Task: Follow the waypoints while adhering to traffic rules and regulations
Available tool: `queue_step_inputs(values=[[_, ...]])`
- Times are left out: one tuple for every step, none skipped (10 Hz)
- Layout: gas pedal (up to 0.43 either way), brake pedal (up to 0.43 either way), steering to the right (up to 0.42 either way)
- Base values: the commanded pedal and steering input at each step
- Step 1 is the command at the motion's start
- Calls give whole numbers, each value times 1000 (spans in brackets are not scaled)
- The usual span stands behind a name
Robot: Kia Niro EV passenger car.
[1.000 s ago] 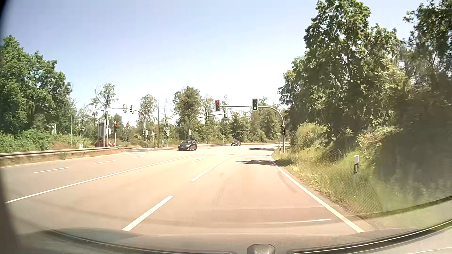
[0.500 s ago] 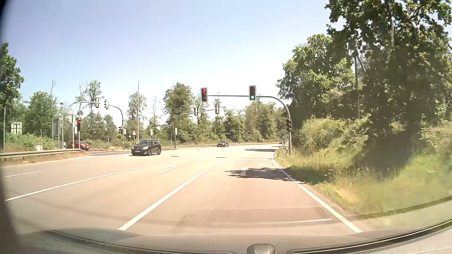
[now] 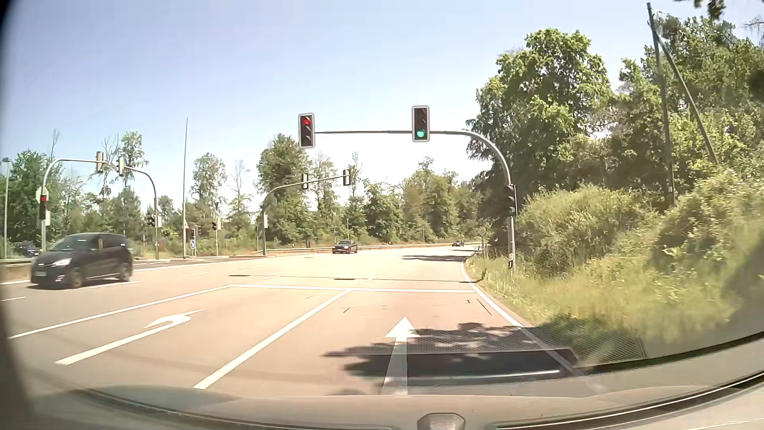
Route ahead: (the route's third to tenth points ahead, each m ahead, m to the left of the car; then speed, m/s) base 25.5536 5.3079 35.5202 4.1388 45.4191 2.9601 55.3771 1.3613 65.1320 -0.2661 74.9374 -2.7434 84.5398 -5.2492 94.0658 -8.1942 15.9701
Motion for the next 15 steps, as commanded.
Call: queue_step_inputs(values=[[47, 24, 16], [47, 30, 16], [47, 30, 16], [47, 30, 16], [47, 30, 16], [47, 24, 16], [47, 30, 16], [47, 30, 17], [47, 30, 18], [47, 30, 17], [47, 30, 17], [47, 30, 17], [47, 30, 17], [47, 30, 17], [47, 30, 17]])
